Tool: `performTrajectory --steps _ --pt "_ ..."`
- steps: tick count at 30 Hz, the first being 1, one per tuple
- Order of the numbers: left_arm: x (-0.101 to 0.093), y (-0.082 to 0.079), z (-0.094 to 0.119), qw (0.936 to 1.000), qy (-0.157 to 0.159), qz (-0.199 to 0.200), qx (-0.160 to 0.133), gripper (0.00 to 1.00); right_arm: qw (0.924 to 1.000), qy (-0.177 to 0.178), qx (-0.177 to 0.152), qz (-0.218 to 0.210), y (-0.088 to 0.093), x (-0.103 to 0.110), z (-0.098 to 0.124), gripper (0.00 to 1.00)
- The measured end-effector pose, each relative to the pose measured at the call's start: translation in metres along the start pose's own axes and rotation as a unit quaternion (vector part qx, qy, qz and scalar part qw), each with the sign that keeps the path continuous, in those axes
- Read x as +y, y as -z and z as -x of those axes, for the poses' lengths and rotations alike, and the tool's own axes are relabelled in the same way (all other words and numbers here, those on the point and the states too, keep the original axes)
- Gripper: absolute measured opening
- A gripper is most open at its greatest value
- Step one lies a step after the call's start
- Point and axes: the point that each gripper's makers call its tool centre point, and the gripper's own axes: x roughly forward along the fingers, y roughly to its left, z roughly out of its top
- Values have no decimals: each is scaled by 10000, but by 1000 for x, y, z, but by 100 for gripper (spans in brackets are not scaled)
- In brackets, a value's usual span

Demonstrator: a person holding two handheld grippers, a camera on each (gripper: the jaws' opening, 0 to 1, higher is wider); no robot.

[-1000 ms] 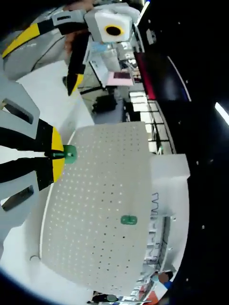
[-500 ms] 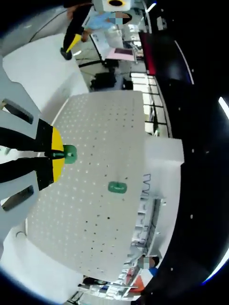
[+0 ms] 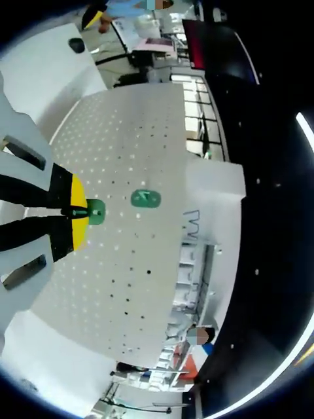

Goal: Insert the hook assembly into the mounting plate slot until the hook locks in place.

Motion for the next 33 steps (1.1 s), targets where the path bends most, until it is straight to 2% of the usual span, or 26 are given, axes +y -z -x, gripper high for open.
performTrajectory --steps 3,4,5,6,9,14,17,24,33 --pt "-1 -2 0 10000 0 32 -38 100 10000 93 -18 -10 -4 -5 1 0" --pt "-2 -3 -1 10000 1 34 -53 100 9999 130 -42 -86 -7 -9 -1 0" --pt "-3 -3 -1 10000 11 30 -54 100 9993 136 -83 -351 -9 -10 -2 0" --pt "-4 -3 -2 10000 18 17 -44 100 9991 118 -119 -391 -14 -13 -5 0" --pt "-4 -3 -2 10000 -11 -41 -29 100 9990 181 -186 -368 -23 -18 -12 0" --pt "-3 -4 0 9999 -13 77 -89 100 9984 262 -324 -370 -38 -25 -22 0" --pt "0 -2 0 9999 -73 49 -50 100 9974 321 -424 -495 -50 -24 -29 0" --pt "5 -3 2 9998 -153 72 -92 100 9969 340 -639 -320 -71 -14 -43 0" --pt "12 -2 2 9996 -235 111 -75 100 9968 408 -653 -229 -71 -20 -52 0"
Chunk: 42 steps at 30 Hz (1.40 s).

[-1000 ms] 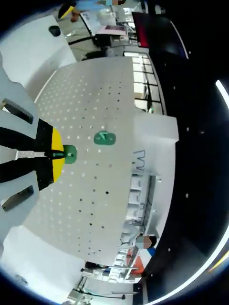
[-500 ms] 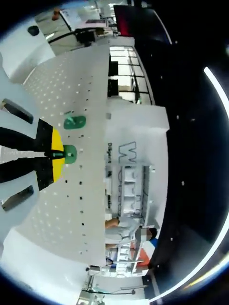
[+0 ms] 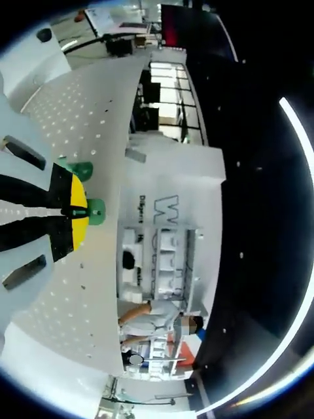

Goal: Insert the hook assembly into the mounting plate slot until the hook locks in place.

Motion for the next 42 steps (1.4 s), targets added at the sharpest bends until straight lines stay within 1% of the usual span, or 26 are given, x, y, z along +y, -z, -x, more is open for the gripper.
performTrajectory --steps 3,11,21,26,29,35,38,39,40,42 --pt "2 1 0 10000 -24 4 6 100 10000 37 36 77 3 -3 -3 0" --pt "4 1 -4 10000 1 17 40 100 9999 80 102 85 10 -6 -7 0" --pt "5 2 -10 9999 43 22 101 100 9998 176 -23 78 13 -6 -8 0" --pt "8 2 -10 9999 20 26 106 100 9998 203 3 69 19 -6 -8 0" --pt "11 3 -8 9999 -22 54 101 100 9997 172 88 122 25 -4 -11 0" --pt "12 5 -8 9999 -45 70 128 99 9996 192 121 143 25 -5 -14 0" --pt "12 4 -8 9999 -46 69 120 99 9997 198 100 98 26 -6 -14 0" --pt "11 4 -8 9999 -45 65 125 99 9996 177 43 -215 26 -6 -15 1" --pt "11 4 -8 9999 -47 54 122 99 9991 175 53 -370 26 -6 -15 1" --pt "12 5 -8 9999 -55 54 138 99 9995 171 104 -228 26 -6 -14 1"
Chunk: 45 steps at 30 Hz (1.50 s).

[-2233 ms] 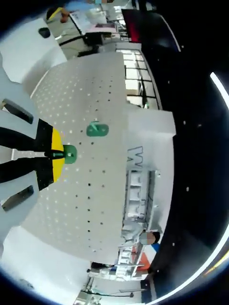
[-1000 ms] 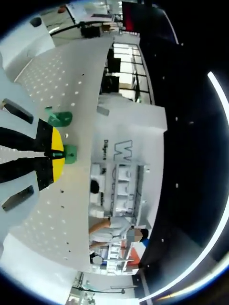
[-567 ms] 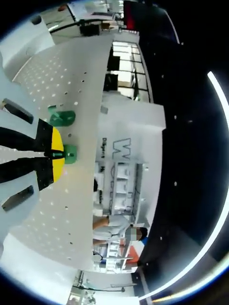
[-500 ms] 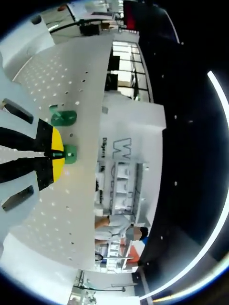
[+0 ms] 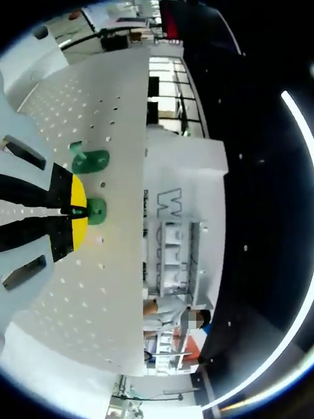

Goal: Insert the hook assembly into the mounting plate slot until the hook locks in place.

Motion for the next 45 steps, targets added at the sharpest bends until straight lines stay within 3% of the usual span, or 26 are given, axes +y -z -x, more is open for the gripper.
performTrajectory --steps 4,6,9,19,21,27,32,45 --pt "0 0 1 10000 -7 -13 -4 99 9983 -58 151 565 3 2 2 1" --pt "0 0 2 10000 -13 -10 -12 99 9981 -78 177 586 3 3 2 2" --pt "-2 -1 2 10000 -13 -29 -11 99 9989 -55 177 425 0 1 4 7" --pt "-9 -2 4 9999 11 -101 -32 98 9994 -99 -260 -184 -36 -8 28 16" --pt "-11 -1 5 9999 19 -130 -15 98 9993 -171 -329 -30 -41 -7 32 13" --pt "-15 4 6 9999 28 -145 38 98 9994 -315 -145 -75 -36 -7 48 12" --pt "-16 6 6 9998 22 -177 69 97 9991 -408 60 -15 -22 -4 64 11" --pt "-17 18 7 9996 -6 -190 231 96 9918 -852 939 148 59 23 113 12"
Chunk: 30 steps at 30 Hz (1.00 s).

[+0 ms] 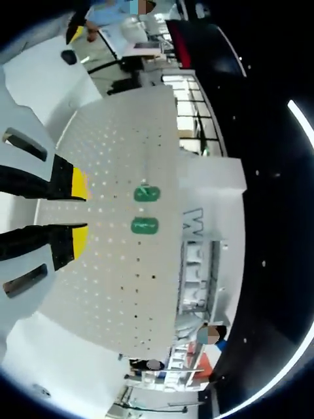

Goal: Insert the hook assembly into the mounting plate slot until the hook locks in place.

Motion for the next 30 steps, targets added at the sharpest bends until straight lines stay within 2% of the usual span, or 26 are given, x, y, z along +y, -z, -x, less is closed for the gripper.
performTrajectory --steps 7,14,25,30 --pt "-1 4 -1 10000 9 0 43 95 9989 -254 379 82 38 19 13 12" --pt "-3 5 -2 10000 39 -18 67 95 9969 -446 573 305 59 33 18 12" --pt "-4 5 -1 10000 35 -31 65 95 9897 -817 1016 598 103 53 42 12" --pt "-6 7 -1 9999 42 -36 91 95 9863 -930 1168 708 118 59 53 12"
